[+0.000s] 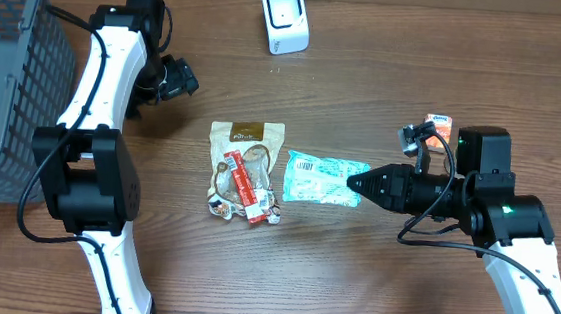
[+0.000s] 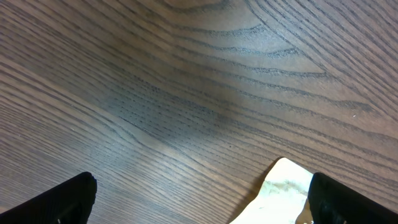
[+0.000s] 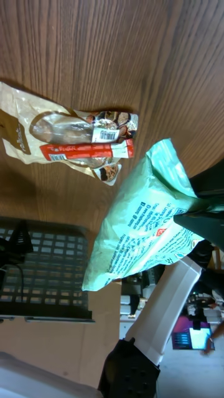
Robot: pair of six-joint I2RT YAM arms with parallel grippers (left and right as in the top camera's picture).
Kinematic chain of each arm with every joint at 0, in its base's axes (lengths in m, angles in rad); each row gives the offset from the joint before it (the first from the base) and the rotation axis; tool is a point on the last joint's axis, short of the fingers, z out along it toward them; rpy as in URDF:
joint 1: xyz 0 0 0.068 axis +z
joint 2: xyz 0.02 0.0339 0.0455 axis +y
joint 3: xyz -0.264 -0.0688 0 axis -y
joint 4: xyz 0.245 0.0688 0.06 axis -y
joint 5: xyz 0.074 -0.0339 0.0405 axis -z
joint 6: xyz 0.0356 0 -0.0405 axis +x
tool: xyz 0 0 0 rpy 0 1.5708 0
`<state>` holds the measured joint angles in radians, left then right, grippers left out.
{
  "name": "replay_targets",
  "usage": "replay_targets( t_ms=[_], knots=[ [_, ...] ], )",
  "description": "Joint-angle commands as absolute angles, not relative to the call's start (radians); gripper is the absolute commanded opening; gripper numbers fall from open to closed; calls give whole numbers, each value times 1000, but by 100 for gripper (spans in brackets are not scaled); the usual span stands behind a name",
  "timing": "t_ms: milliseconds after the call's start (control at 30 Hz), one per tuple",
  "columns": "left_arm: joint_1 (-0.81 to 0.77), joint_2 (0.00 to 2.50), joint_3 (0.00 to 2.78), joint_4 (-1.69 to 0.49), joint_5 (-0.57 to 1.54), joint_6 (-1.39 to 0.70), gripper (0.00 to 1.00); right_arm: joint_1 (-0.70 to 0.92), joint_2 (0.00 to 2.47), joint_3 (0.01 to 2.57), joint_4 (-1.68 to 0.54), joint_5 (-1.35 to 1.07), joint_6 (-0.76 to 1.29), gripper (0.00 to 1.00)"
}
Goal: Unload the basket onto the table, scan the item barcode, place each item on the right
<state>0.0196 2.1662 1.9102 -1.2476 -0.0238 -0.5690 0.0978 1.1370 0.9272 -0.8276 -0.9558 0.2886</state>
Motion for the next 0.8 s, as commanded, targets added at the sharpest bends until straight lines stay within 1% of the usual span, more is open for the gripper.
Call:
replay_targets(
  t_ms=[0, 567, 767],
  knots=[
    [12, 2151, 1926, -1247, -33, -557, 100, 92, 1130, 930, -818, -920, 292, 4],
    [12, 2151, 1926, -1248, -33, -557, 100, 92, 1130, 930, -815, -863, 290, 4],
    [12, 2151, 1926, -1247, -33, -557, 100, 92, 1130, 930, -818, -793, 287, 4]
  ],
)
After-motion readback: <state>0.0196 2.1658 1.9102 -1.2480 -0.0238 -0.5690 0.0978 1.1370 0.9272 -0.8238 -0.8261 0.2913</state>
